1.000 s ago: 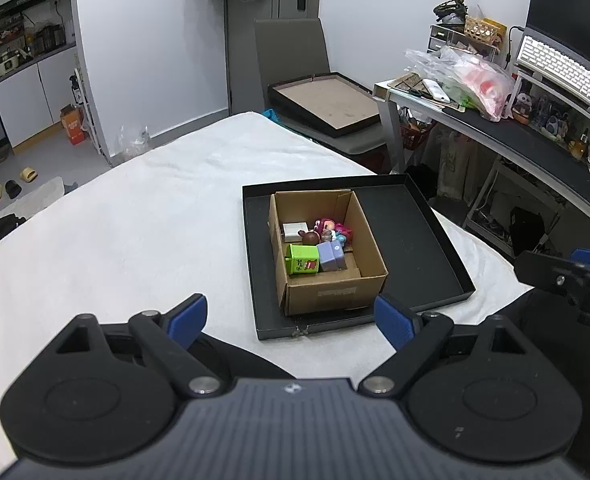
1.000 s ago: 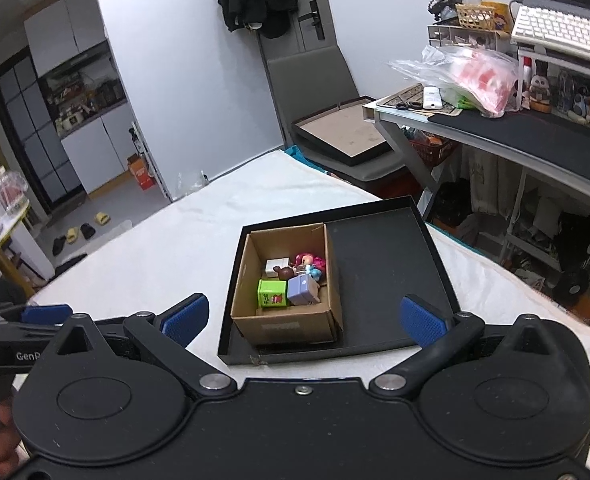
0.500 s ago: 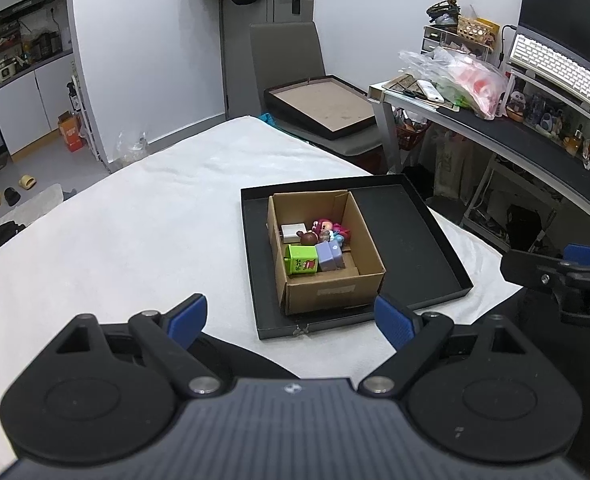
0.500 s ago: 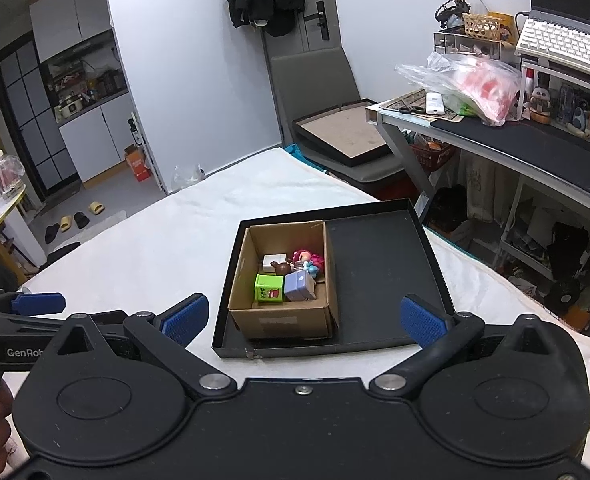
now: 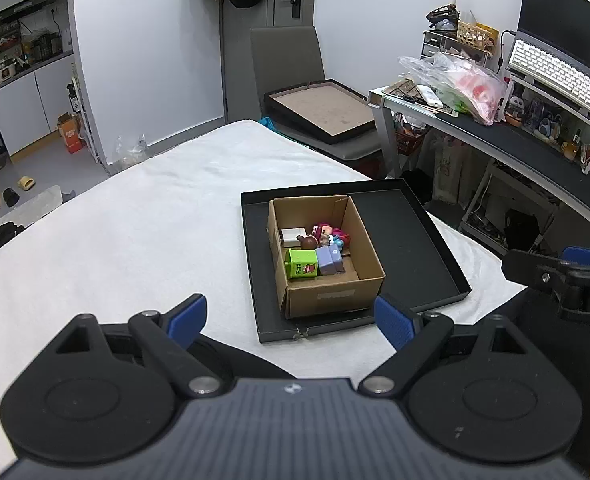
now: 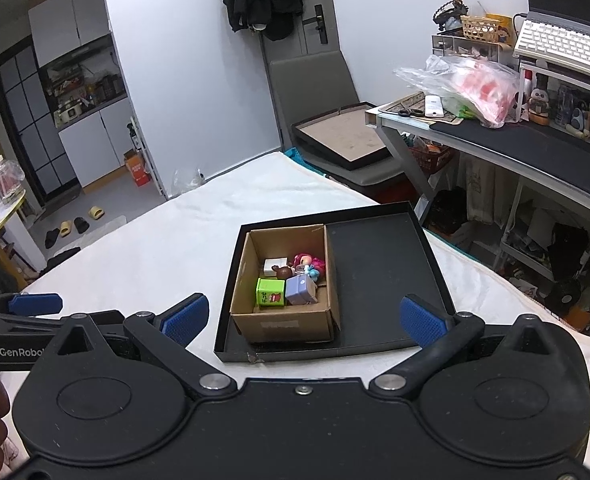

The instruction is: Organize rigid objects

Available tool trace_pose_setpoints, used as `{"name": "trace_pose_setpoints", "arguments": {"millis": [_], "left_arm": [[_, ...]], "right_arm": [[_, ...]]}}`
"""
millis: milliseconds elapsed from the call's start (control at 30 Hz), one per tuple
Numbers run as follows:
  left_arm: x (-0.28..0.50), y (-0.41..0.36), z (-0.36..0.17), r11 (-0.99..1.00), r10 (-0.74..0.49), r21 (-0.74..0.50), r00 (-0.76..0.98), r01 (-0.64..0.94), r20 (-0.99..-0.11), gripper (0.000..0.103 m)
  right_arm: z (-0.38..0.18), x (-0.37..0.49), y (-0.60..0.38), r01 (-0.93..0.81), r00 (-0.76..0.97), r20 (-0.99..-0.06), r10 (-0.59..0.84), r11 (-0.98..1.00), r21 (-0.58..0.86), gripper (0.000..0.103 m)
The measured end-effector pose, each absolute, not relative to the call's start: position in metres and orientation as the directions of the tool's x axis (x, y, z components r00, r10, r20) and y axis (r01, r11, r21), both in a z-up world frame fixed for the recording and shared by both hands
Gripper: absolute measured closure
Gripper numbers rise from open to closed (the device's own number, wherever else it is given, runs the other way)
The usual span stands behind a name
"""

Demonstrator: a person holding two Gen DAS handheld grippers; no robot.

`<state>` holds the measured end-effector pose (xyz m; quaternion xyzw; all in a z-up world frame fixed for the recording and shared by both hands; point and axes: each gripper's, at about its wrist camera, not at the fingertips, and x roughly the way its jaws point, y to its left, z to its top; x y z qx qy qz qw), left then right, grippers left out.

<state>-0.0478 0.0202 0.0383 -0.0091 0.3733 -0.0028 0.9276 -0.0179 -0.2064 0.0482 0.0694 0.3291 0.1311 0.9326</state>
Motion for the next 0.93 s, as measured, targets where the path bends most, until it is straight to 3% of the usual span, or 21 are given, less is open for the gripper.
{"name": "trace_pose_setpoints", "arguments": {"millis": [933], "left_arm": [[-0.0502,0.0136,0.0389,0.999,-0.04,-0.029,0.72,0.029,-0.693,0.013]], "right_arm": [[0.05,-0.0206,-0.2073,-0.191,0.754,-0.592,0.285,0.957,0.217,0.0]]}}
